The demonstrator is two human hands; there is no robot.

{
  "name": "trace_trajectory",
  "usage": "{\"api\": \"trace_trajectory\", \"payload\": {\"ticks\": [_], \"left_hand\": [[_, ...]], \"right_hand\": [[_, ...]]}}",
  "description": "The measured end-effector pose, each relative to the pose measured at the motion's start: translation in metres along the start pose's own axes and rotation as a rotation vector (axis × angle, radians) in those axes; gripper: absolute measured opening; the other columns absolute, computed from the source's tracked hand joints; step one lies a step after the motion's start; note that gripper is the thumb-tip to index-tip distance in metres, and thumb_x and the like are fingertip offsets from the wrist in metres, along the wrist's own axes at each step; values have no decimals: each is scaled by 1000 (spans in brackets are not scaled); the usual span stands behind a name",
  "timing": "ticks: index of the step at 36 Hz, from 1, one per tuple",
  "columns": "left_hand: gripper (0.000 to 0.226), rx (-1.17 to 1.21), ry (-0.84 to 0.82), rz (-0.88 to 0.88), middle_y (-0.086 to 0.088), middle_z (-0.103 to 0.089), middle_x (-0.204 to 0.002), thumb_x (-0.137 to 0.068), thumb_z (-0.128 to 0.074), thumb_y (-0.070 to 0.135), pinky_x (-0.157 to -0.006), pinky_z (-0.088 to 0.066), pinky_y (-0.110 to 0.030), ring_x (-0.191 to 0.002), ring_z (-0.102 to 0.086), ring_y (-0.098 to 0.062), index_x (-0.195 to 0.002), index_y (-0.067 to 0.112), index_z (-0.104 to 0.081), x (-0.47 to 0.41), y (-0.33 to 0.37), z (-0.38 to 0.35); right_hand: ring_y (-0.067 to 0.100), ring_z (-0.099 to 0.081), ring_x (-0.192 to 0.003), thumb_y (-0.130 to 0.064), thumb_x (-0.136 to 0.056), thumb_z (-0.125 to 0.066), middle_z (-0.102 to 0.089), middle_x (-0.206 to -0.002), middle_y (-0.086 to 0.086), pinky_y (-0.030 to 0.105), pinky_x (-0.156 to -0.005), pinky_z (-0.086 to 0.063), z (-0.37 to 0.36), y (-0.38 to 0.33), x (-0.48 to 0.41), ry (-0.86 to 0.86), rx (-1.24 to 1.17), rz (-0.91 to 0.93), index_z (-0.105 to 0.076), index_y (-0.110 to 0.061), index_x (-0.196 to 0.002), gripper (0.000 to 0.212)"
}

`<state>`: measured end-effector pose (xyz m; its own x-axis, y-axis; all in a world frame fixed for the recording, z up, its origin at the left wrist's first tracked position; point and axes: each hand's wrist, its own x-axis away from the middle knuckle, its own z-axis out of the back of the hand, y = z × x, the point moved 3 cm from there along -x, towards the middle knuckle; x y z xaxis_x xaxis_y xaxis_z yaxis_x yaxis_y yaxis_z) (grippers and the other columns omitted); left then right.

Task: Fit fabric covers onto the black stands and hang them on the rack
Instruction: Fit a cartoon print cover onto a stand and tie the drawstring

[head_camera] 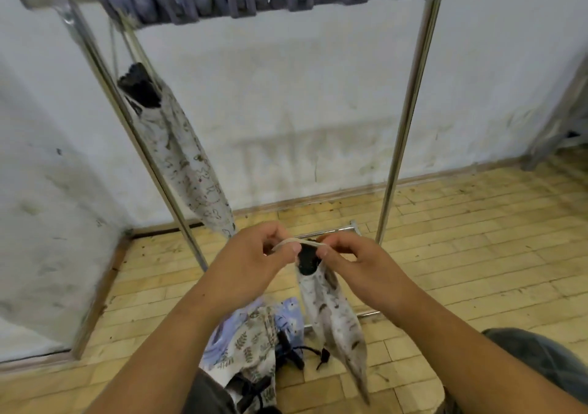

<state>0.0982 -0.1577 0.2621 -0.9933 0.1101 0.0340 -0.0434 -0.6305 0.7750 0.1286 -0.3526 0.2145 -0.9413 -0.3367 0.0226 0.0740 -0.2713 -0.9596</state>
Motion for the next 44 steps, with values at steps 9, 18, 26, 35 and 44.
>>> {"api": "trace_trajectory", "payload": {"ticks": [9, 18, 26, 35, 44], "left_hand": [[12, 41, 140, -105, -4, -65, -84, -100, -61, 38, -79, -53, -53, -82, -62, -35, -93, 33, -69, -14, 52, 57], [10, 36, 345, -173, -1, -67, -86, -100, -60, 39, -78, -56, -49, -82, -64, -24, -95, 36, -68, -33, 90, 122], [11, 84, 448, -150, 11, -69, -83, -102, -59, 34, -81, -60, -40, -75, -65, -3, -96, 31, -68, -52, 100, 174], [12, 132, 685, -142, 12, -67, -89, -105, -52, 35, -73, -60, -34, -71, -64, 1, -97, 36, -61, -78, 108, 217], [17, 129, 744, -128, 14, -66, -84, -109, -44, 32, -60, -55, -23, -65, -60, -5, -99, 31, -58, -108, 107, 234]], "right_hand": [[-4, -66, -94, -36, -100, -63, -72, -98, -22, 30, -91, -48, 15, -82, -24, 26, -84, 44, -68, -25, -80, 23], [4, -71, -98, -27, -102, -62, -78, -95, -2, 21, -83, -50, 10, -161, -52, 12, -166, 182, -62, -7, -87, 25], [46, -62, -105, -38, -99, -65, -70, -105, 26, 61, -96, -48, -11, -216, -89, 87, -200, 218, -61, -14, -85, 28], [24, -73, -96, -31, -101, -64, -79, -94, 6, 39, -90, -57, -35, -258, -133, 129, -329, 238, -64, -13, -90, 21], [26, -72, -97, -37, -102, -62, -79, -92, -4, 43, -91, -56, -43, -267, -167, 158, -347, 227, -66, -17, -93, 23]]}}
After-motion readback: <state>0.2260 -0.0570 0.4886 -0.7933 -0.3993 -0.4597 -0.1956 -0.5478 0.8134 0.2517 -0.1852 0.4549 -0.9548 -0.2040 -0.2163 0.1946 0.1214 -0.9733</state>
